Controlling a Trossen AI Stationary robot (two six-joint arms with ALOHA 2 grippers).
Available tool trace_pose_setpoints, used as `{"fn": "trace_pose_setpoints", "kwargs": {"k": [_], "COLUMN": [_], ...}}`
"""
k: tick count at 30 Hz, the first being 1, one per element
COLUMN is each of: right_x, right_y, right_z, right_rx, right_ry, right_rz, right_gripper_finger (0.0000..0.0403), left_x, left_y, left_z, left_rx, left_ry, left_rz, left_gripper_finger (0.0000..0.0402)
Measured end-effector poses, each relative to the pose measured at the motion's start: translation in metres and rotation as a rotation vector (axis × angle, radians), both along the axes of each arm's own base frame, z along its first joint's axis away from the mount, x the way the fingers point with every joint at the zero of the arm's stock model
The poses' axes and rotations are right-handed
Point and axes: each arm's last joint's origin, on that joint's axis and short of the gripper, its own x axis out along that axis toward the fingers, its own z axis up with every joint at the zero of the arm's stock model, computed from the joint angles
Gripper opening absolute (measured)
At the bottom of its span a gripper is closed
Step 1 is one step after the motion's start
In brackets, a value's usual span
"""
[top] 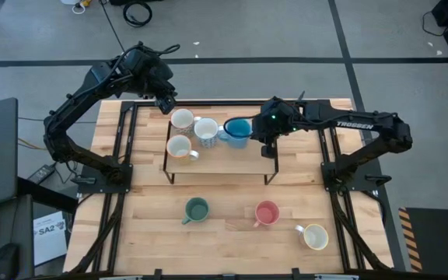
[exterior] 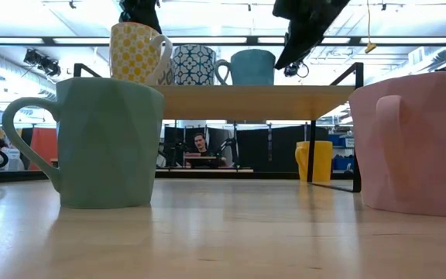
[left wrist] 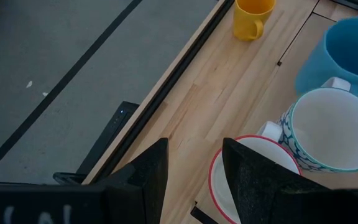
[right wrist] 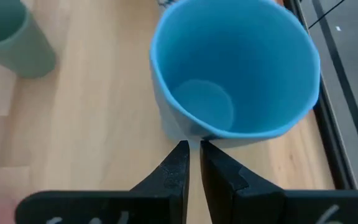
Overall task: Place coffee mugs
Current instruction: Put the blue mug on the shelf, then put the yellow mug on the shelf
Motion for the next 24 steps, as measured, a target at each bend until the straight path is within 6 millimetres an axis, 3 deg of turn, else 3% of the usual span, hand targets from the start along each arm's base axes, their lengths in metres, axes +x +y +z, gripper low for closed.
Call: {"fn": "trace_pose_setpoints", "kwargs": {"k": [18,24], "right_x": [0.000,-0.015], "right_y": [-0.034,-0.040], "right_z": [-0.001,0.006], "right_rx": [-0.042,-0.089], "right_ry": [-0.037,-0.010], "right_rz": [-0.083,-0.117], "right_gripper_finger": [0.0045,0.0045], "left_x": [0.000,0.000], "left_y": [0.000,0.000], "left_z": [0.000,0.000], "left_rx": [0.000,0.000], "left_ry": [0.000,0.000], "left_rz": [0.000,0.000], "left_gripper_finger": [0.0157,0.0157]}}
